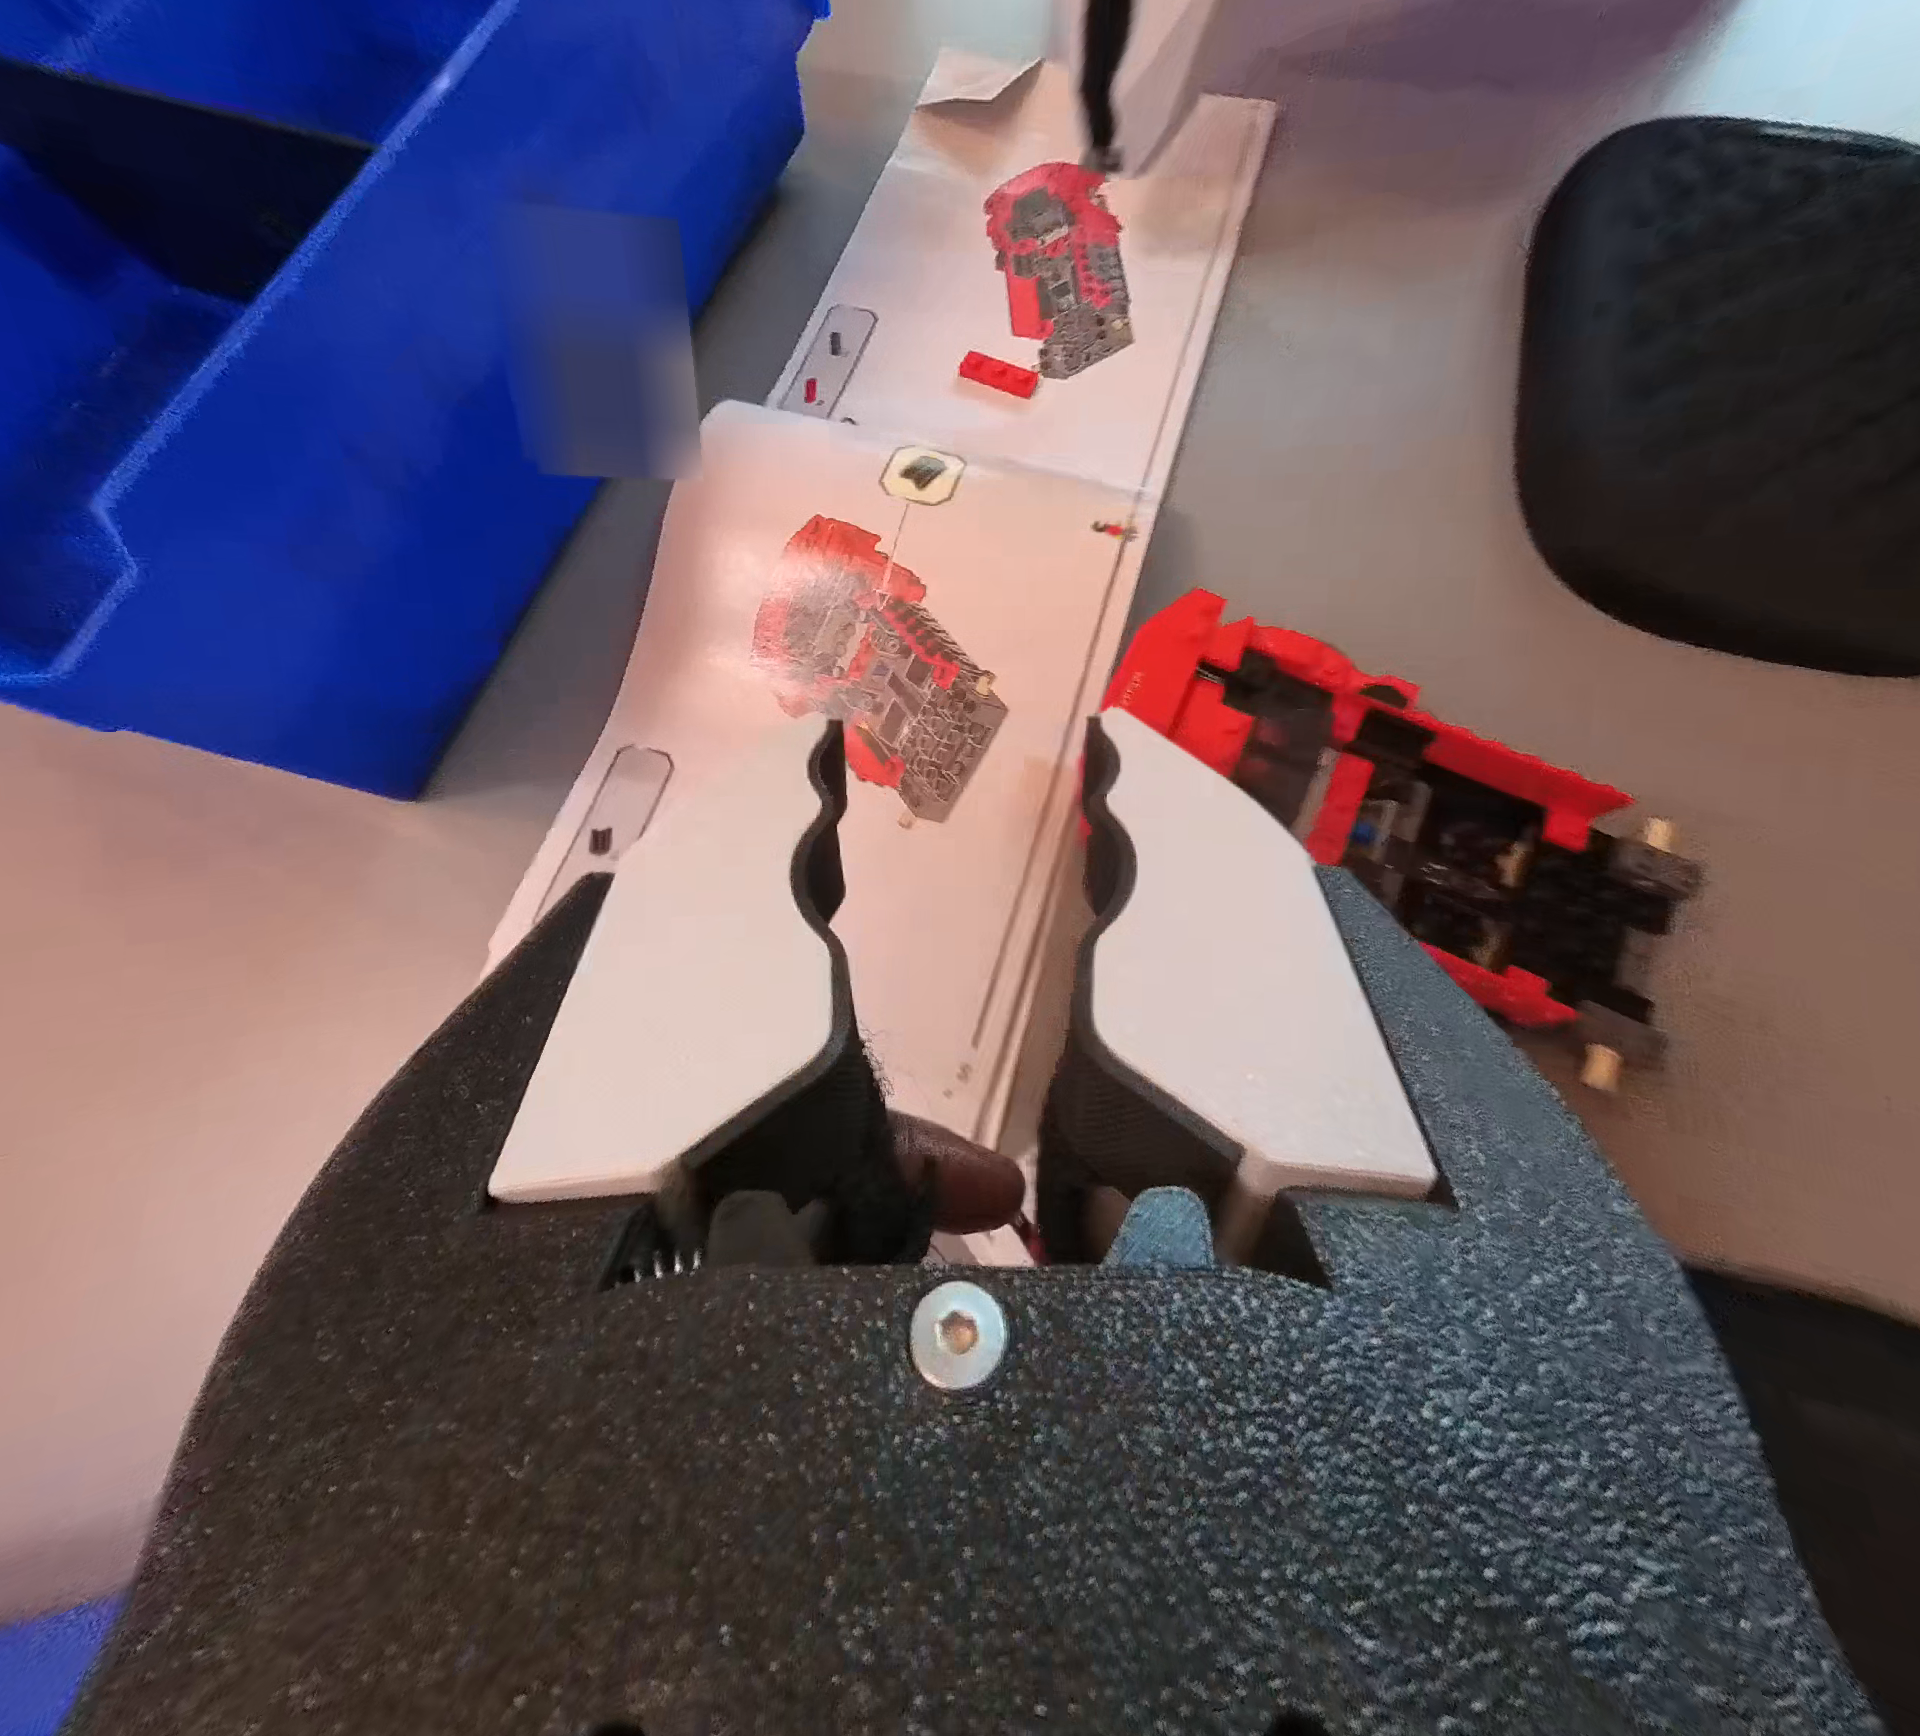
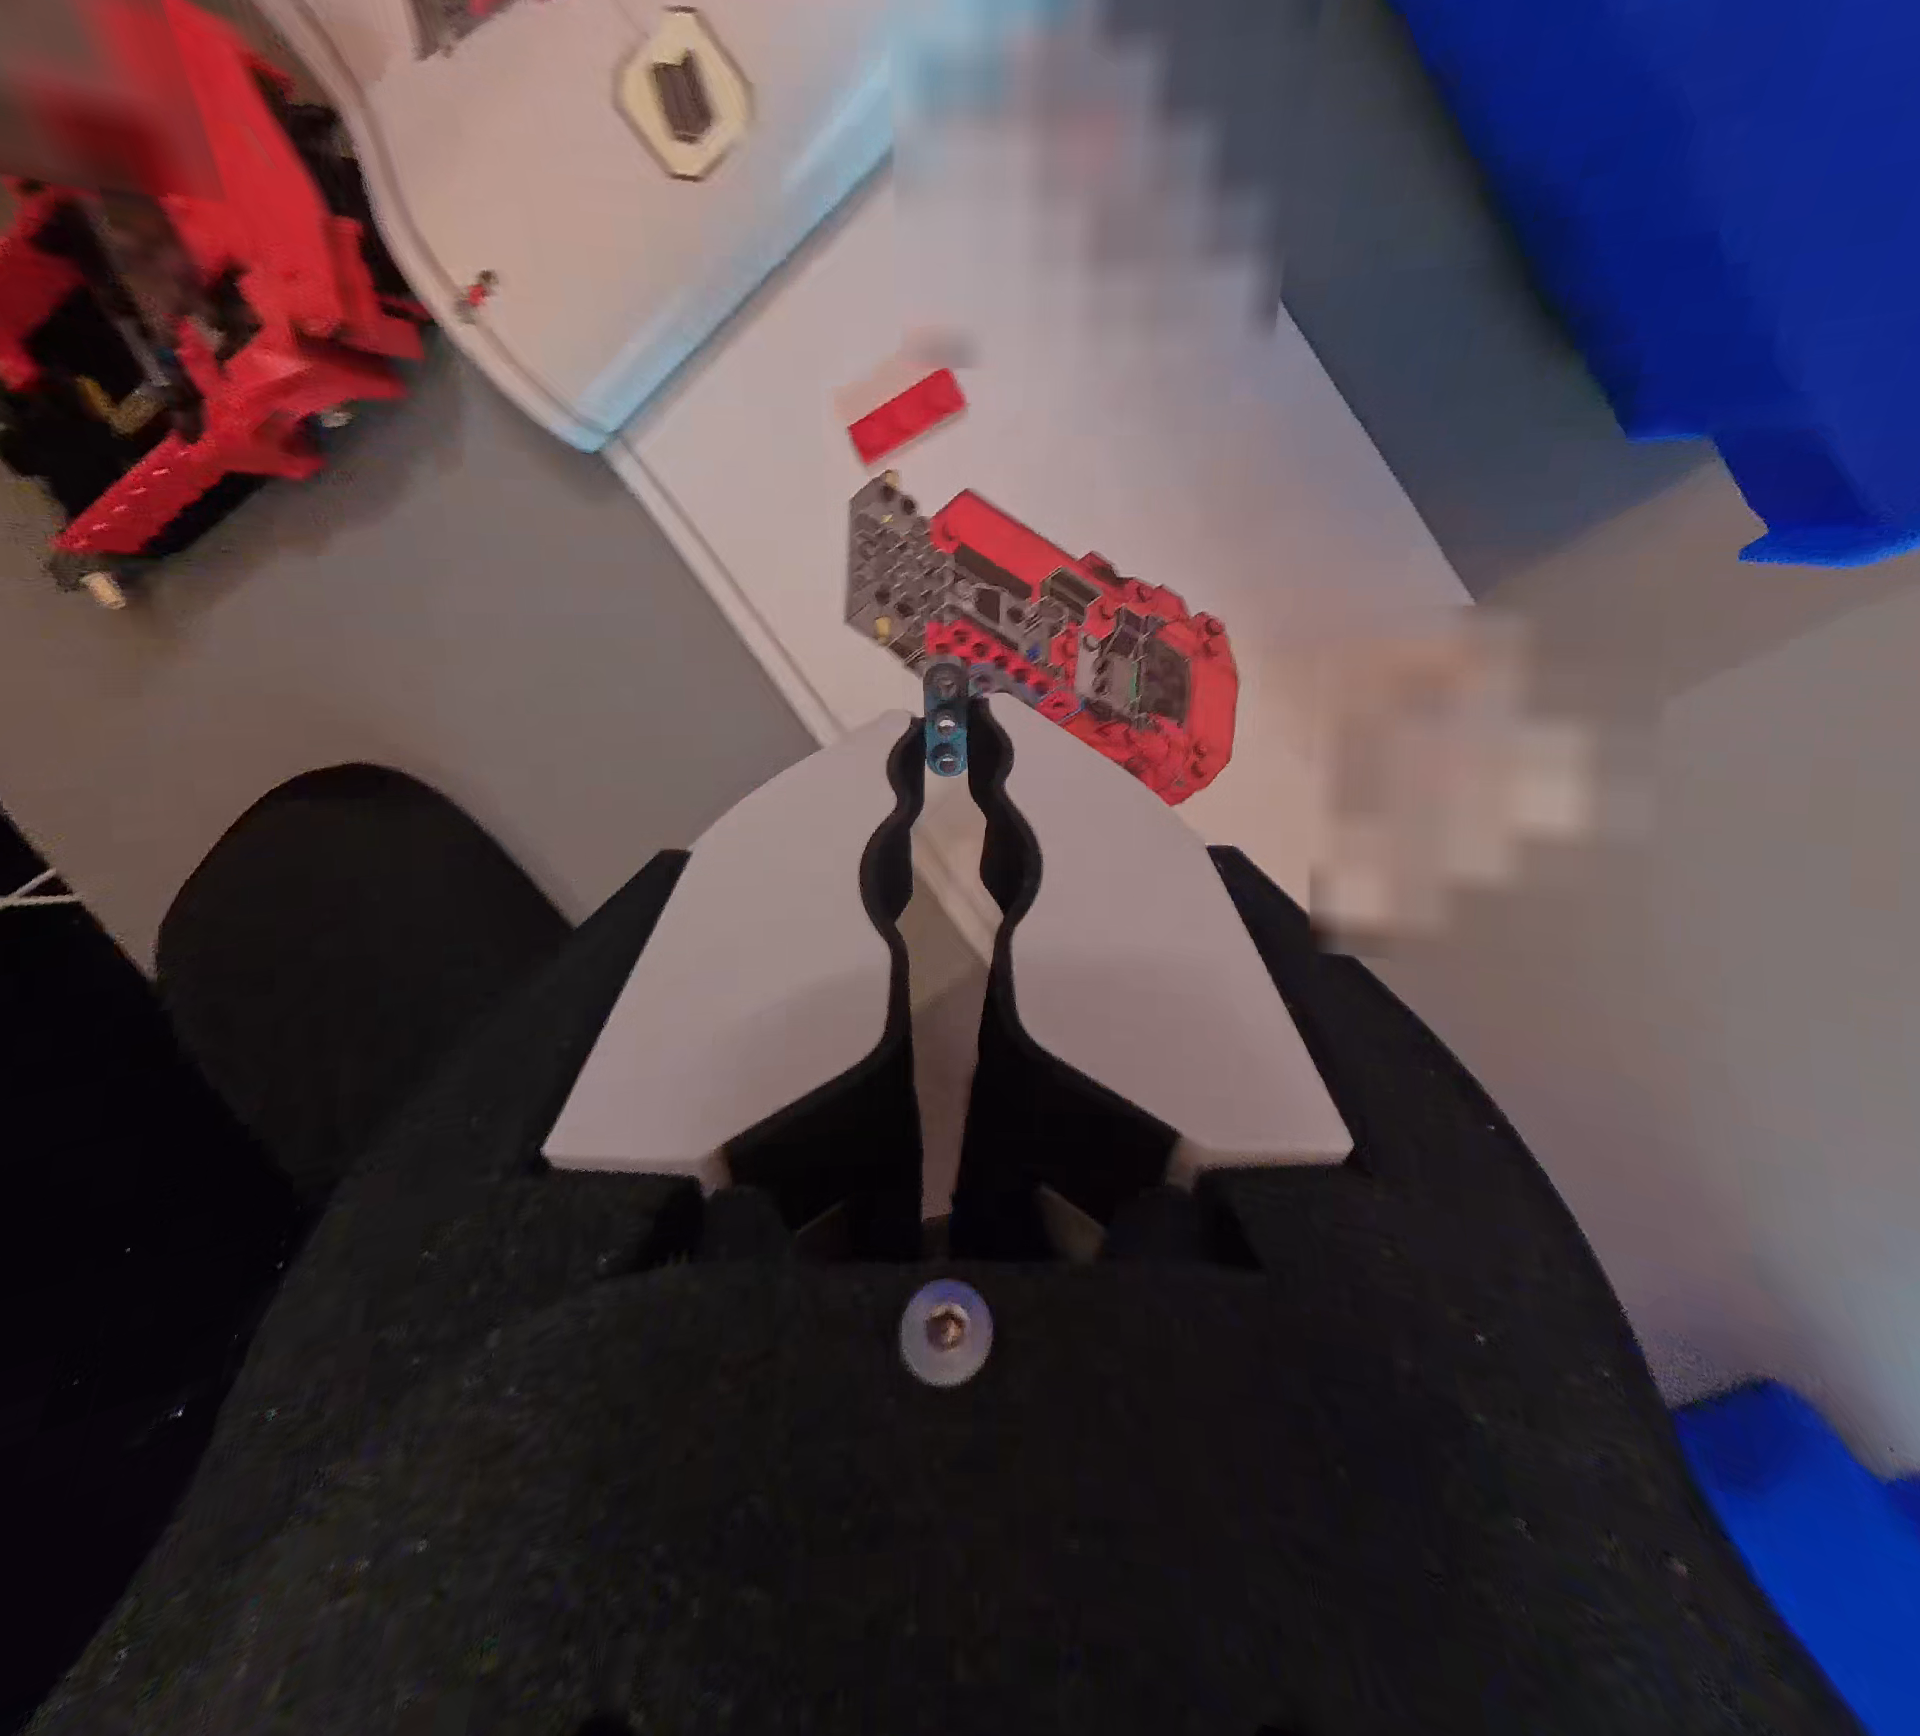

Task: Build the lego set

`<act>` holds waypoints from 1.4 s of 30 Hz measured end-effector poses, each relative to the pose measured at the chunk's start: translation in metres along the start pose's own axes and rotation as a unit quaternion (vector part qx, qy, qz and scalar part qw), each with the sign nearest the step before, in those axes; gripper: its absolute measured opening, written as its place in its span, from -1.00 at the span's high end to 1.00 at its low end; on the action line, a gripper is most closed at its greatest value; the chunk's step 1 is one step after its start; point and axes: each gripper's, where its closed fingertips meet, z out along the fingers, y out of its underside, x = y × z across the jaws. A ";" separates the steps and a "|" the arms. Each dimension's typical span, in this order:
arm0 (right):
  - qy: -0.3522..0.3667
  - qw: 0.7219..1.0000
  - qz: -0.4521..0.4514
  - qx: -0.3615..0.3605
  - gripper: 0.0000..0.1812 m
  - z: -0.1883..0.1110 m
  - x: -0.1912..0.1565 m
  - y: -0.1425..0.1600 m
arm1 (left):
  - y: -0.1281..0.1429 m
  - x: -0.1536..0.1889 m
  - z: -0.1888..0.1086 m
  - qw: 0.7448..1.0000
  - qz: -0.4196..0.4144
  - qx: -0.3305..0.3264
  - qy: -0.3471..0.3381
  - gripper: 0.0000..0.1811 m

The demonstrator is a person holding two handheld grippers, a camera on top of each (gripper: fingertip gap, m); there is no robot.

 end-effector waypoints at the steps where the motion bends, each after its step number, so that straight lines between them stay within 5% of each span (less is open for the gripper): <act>1: 0.003 1.000 0.004 -0.006 0.92 0.006 0.006 0.000 | -0.001 0.004 -0.006 1.000 0.001 -0.004 0.004 0.51; 6: 0.020 0.999 -0.003 -0.041 0.91 0.026 0.022 0.006 | -0.005 0.032 -0.031 1.000 0.010 -0.007 0.019 0.47; 11: 0.022 0.999 -0.012 -0.024 0.62 0.022 0.022 0.008 | -0.001 0.060 -0.037 1.000 0.003 -0.011 0.014 0.50; 15: 0.033 0.999 -0.027 0.032 0.51 0.009 0.021 0.005 | 0.011 0.062 -0.035 0.999 -0.005 -0.021 -0.049 0.94; 18: 0.015 0.992 -0.079 0.102 0.40 -0.003 0.005 -0.005 | 0.023 0.065 -0.036 0.995 -0.030 -0.035 -0.083 0.96; 22: -0.029 0.946 -0.229 0.226 0.37 -0.018 -0.047 -0.020 | 0.036 0.079 -0.033 0.989 -0.098 -0.058 -0.091 0.82; 25: -0.056 0.901 -0.331 0.273 0.64 -0.017 -0.092 -0.018 | 0.045 0.090 -0.029 0.983 -0.131 -0.085 -0.098 0.76; 29: -0.120 0.854 -0.423 0.280 0.80 -0.002 -0.145 -0.011 | 0.050 0.101 -0.021 0.977 -0.157 -0.102 -0.102 0.75; 34: -0.084 0.818 -0.512 0.248 0.65 0.022 -0.159 -0.017 | 0.052 0.104 -0.017 0.975 -0.171 -0.102 -0.103 0.74; 42: -0.120 0.863 -0.429 0.237 0.17 0.042 -0.142 -0.040 | 0.056 0.108 -0.016 0.976 -0.172 -0.114 -0.065 0.71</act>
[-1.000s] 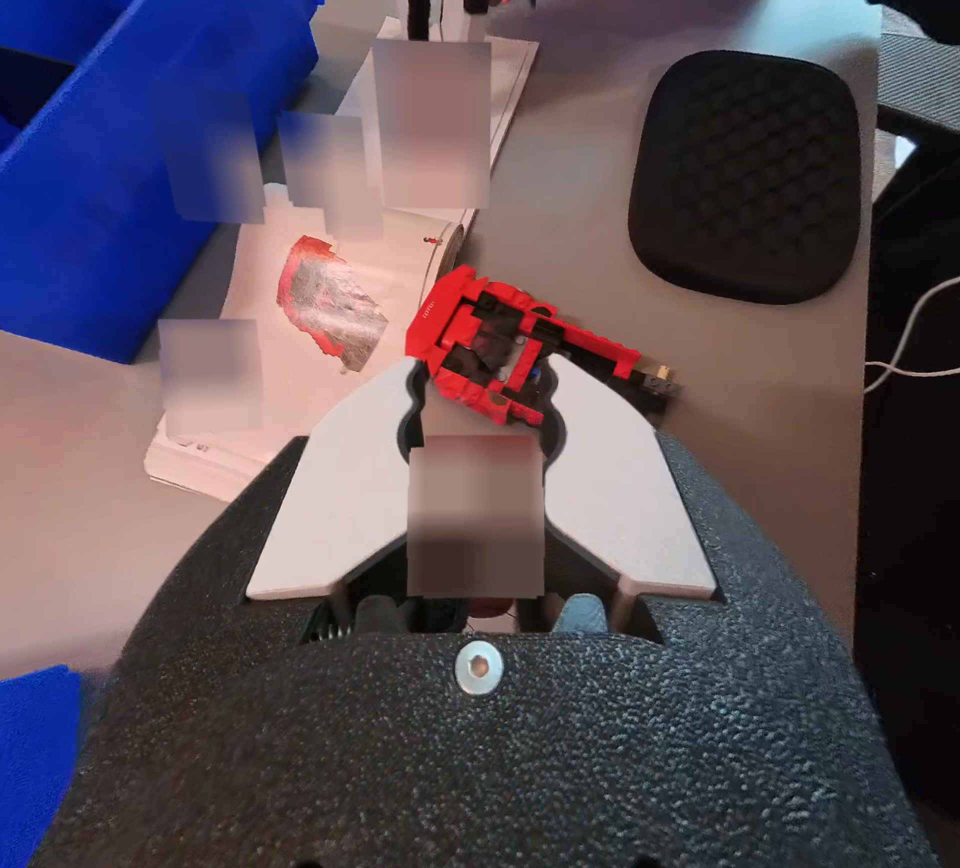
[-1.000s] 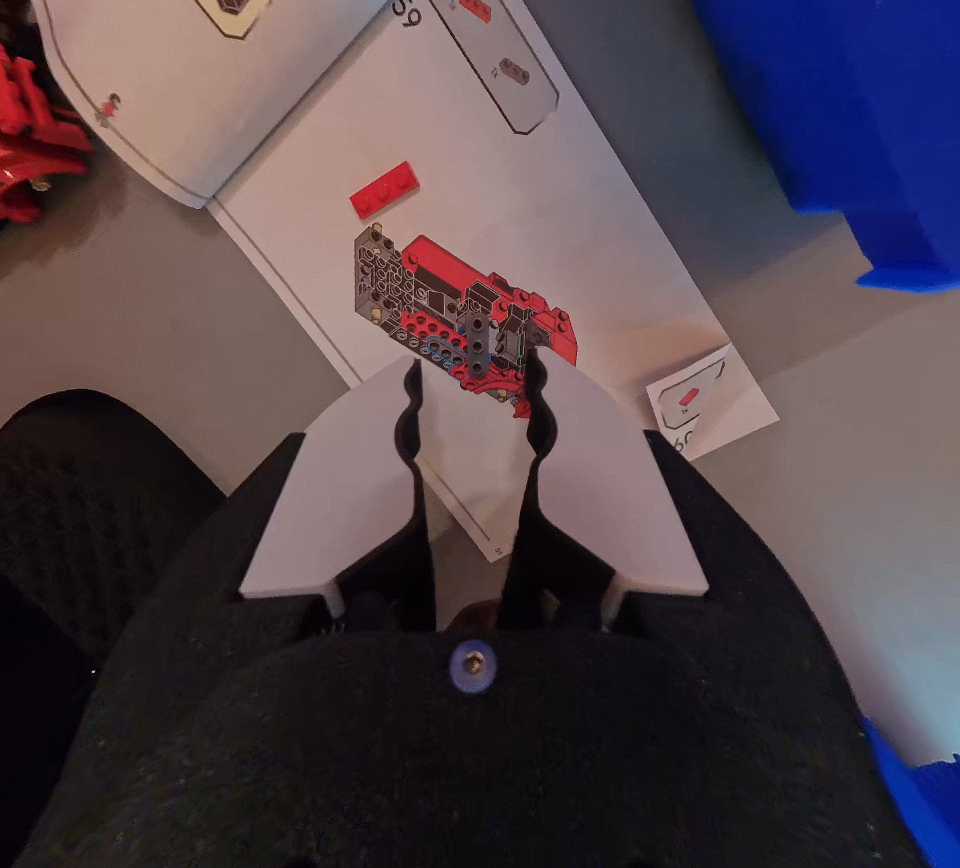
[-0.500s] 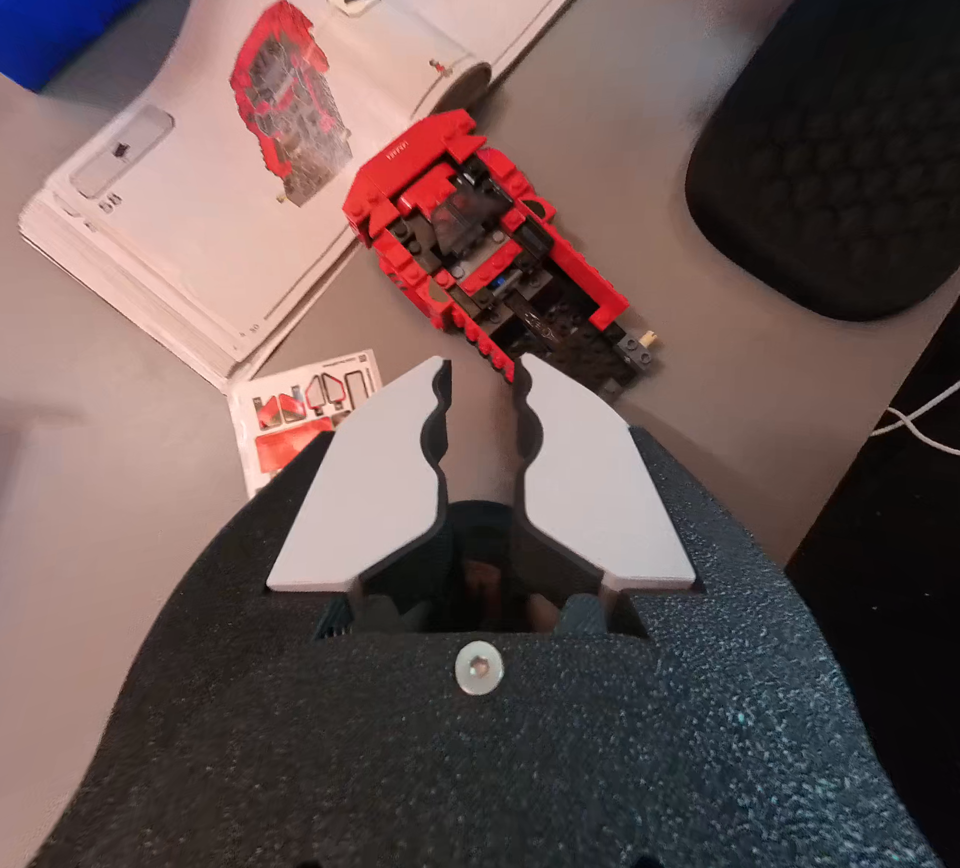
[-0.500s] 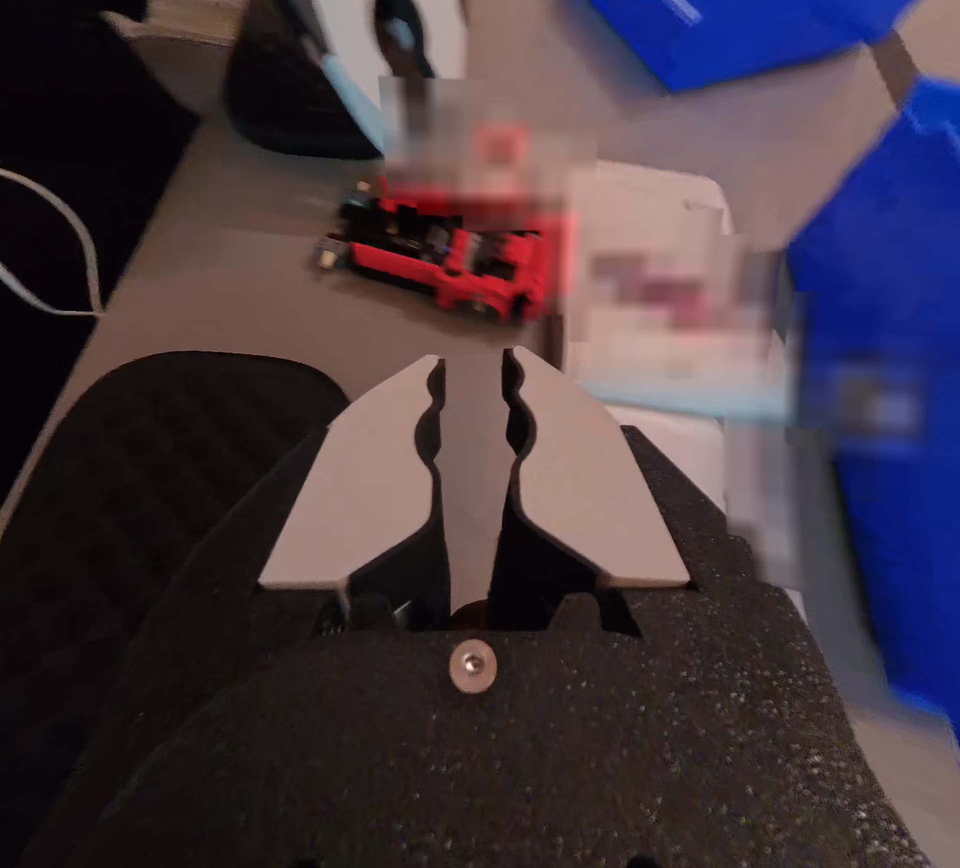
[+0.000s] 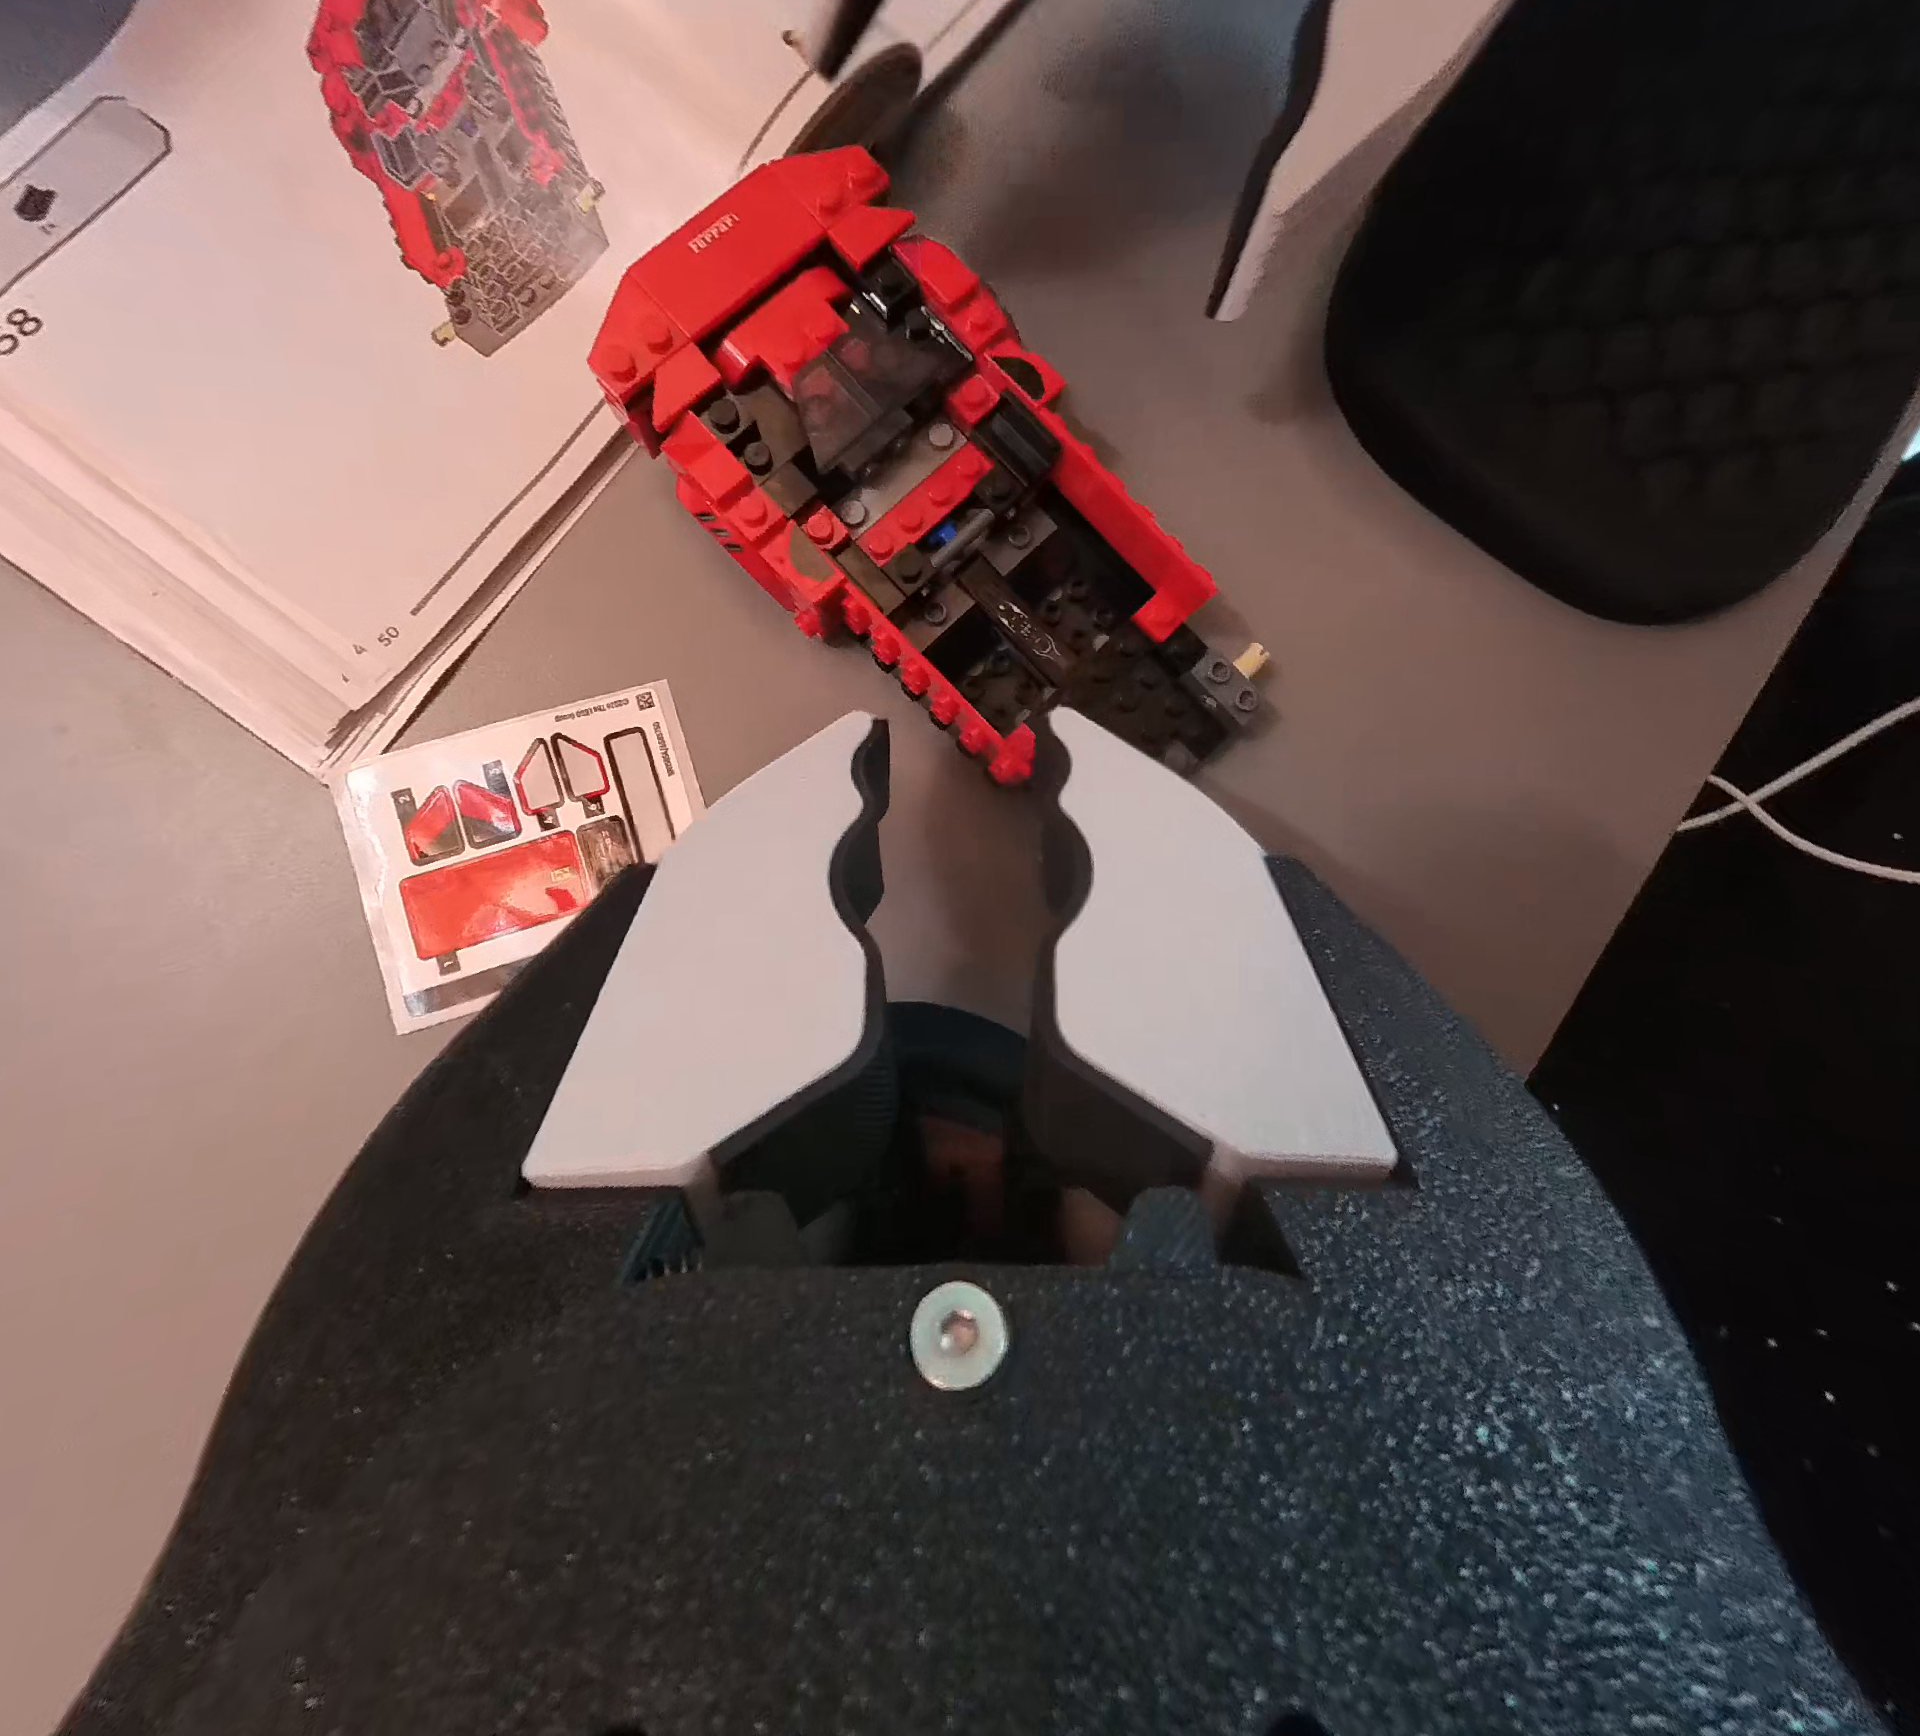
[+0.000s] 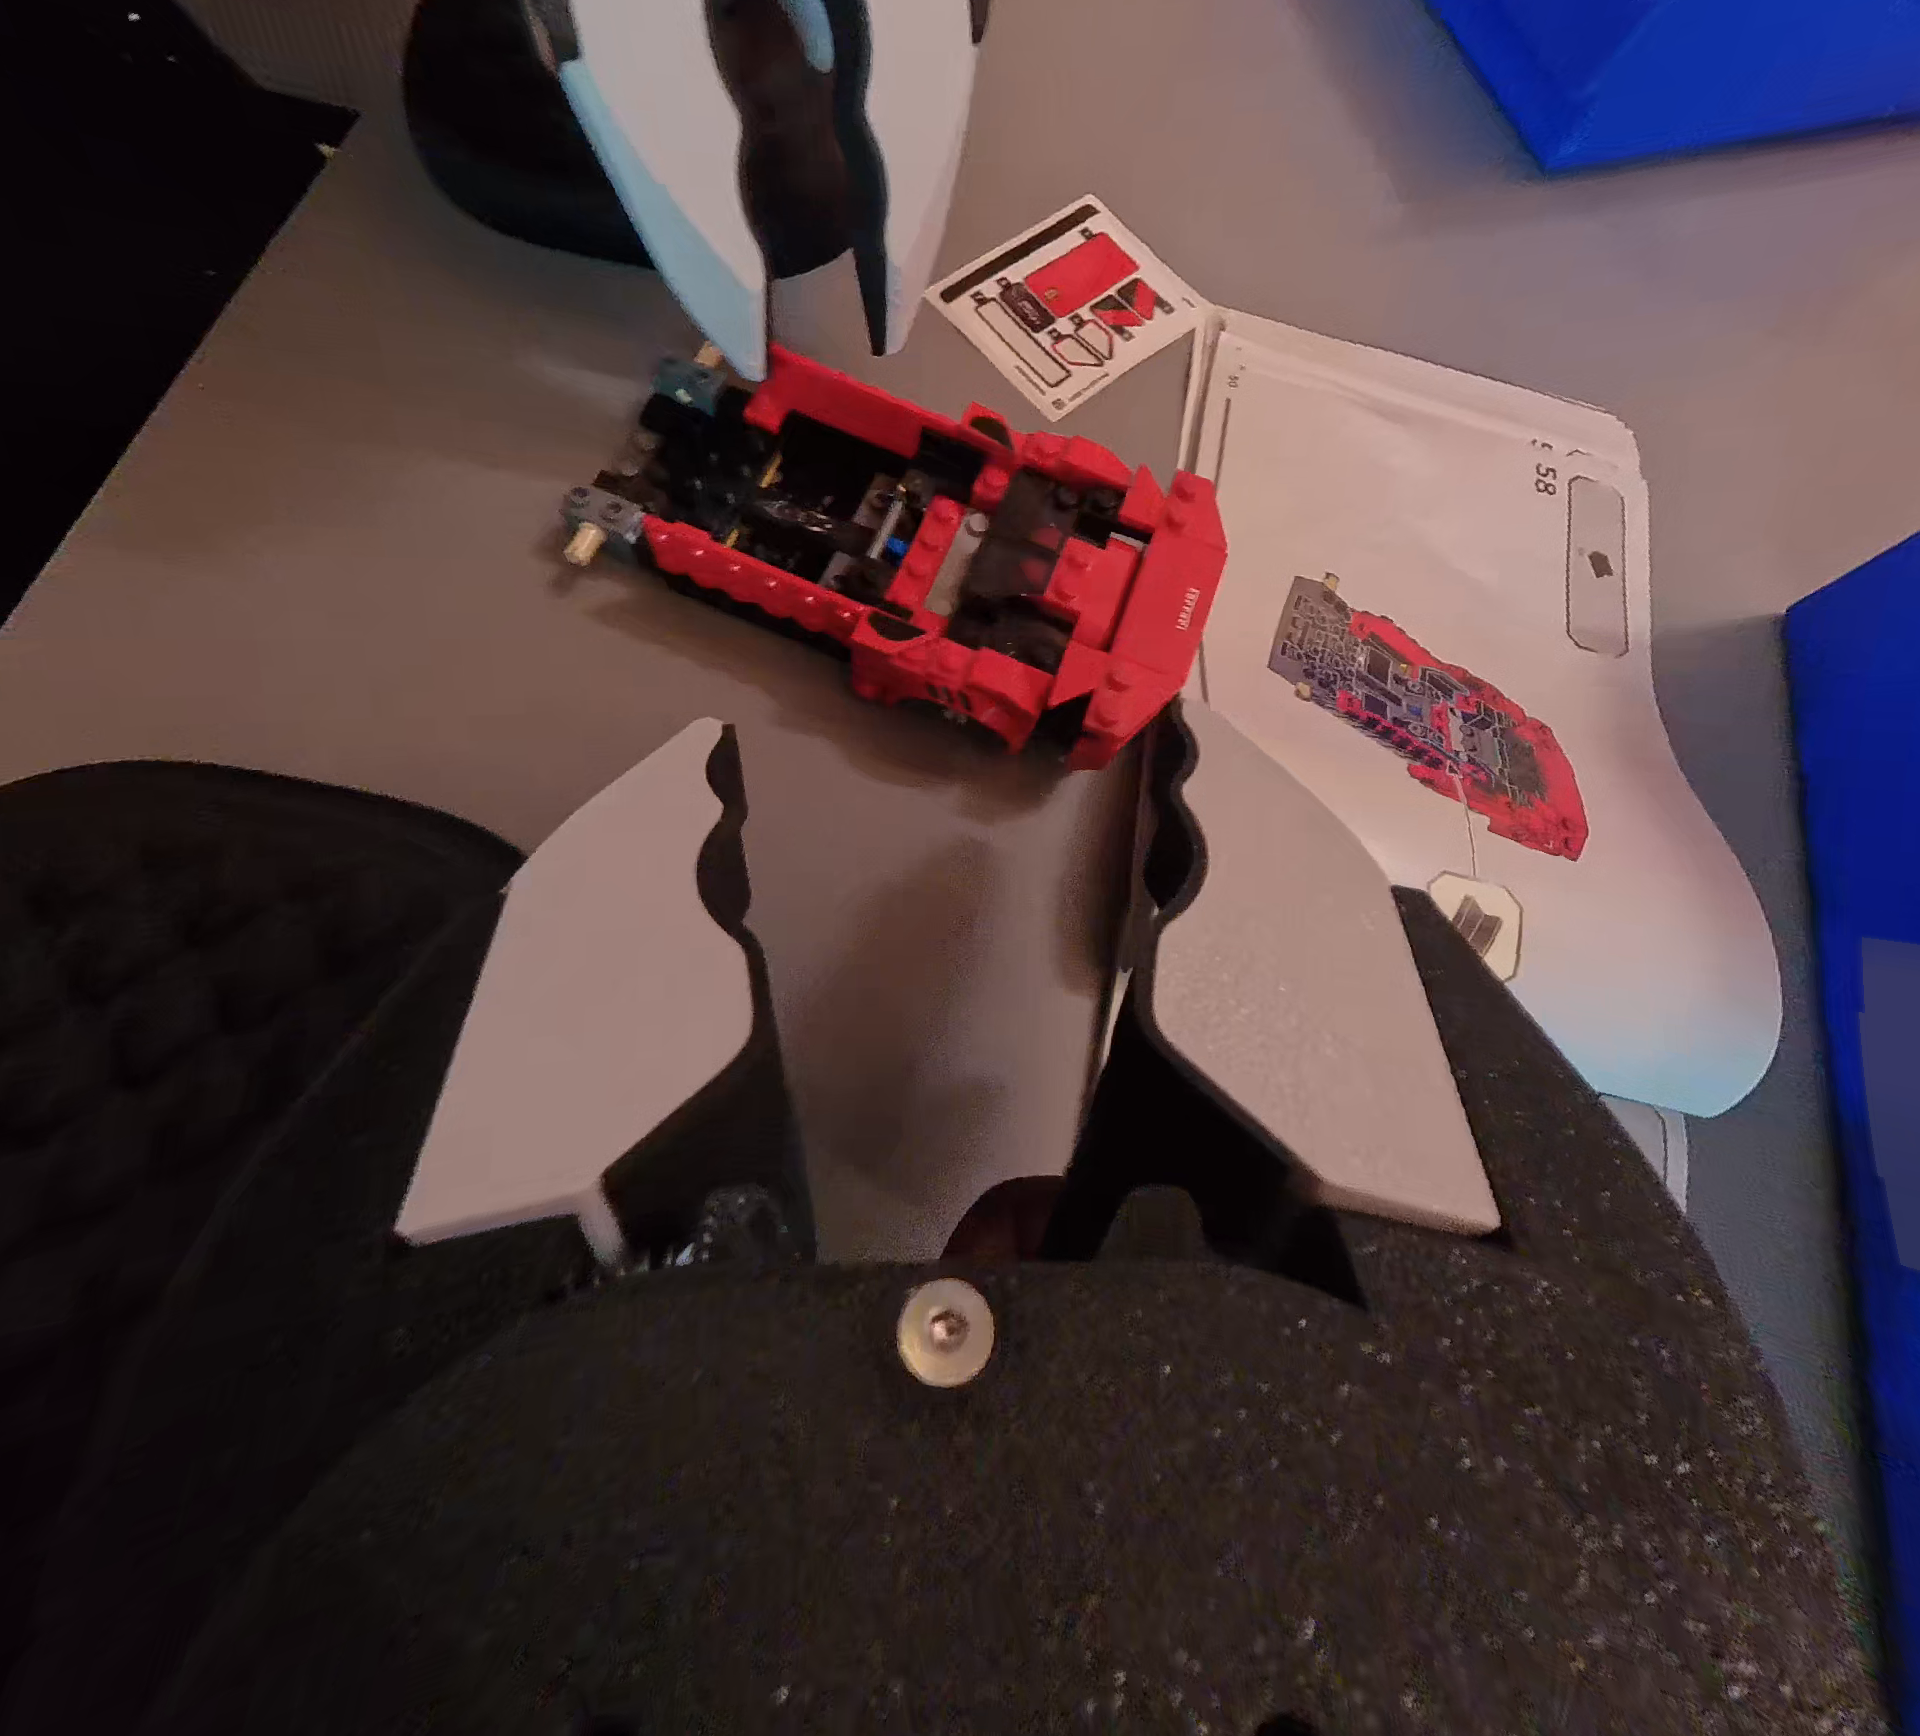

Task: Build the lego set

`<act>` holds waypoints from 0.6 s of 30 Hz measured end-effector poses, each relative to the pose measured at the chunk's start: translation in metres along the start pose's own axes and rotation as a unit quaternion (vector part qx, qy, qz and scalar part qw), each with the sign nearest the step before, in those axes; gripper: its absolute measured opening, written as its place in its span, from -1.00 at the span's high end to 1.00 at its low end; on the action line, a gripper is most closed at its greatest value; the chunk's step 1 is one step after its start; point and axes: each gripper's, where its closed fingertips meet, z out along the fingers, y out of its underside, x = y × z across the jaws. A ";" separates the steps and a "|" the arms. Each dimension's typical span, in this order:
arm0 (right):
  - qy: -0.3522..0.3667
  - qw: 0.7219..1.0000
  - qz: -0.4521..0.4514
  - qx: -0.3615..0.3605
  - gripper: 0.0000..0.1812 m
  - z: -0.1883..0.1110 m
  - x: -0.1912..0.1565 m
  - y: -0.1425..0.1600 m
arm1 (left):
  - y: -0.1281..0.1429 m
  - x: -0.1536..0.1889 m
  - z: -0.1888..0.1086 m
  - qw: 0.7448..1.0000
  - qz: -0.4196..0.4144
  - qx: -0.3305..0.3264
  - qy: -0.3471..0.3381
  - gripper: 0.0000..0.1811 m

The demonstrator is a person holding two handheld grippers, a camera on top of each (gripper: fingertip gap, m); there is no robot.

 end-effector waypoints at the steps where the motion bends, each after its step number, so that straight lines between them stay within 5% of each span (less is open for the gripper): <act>1: 0.003 1.000 0.005 0.004 0.15 0.002 0.003 0.000 | 0.000 0.000 0.000 1.000 0.003 -0.005 0.004 0.65; 5: -0.003 1.000 0.012 -0.004 0.11 0.012 0.009 0.003 | 0.000 0.007 -0.002 0.999 0.023 -0.023 0.004 0.00; 7: -0.006 1.000 0.011 -0.010 0.10 0.017 0.009 0.004 | 0.000 0.012 -0.002 0.999 0.036 -0.028 -0.016 -0.11; 18: -0.004 0.999 0.037 -0.034 0.21 0.013 -0.007 0.012 | -0.003 0.021 0.015 0.997 0.030 -0.005 -0.071 0.05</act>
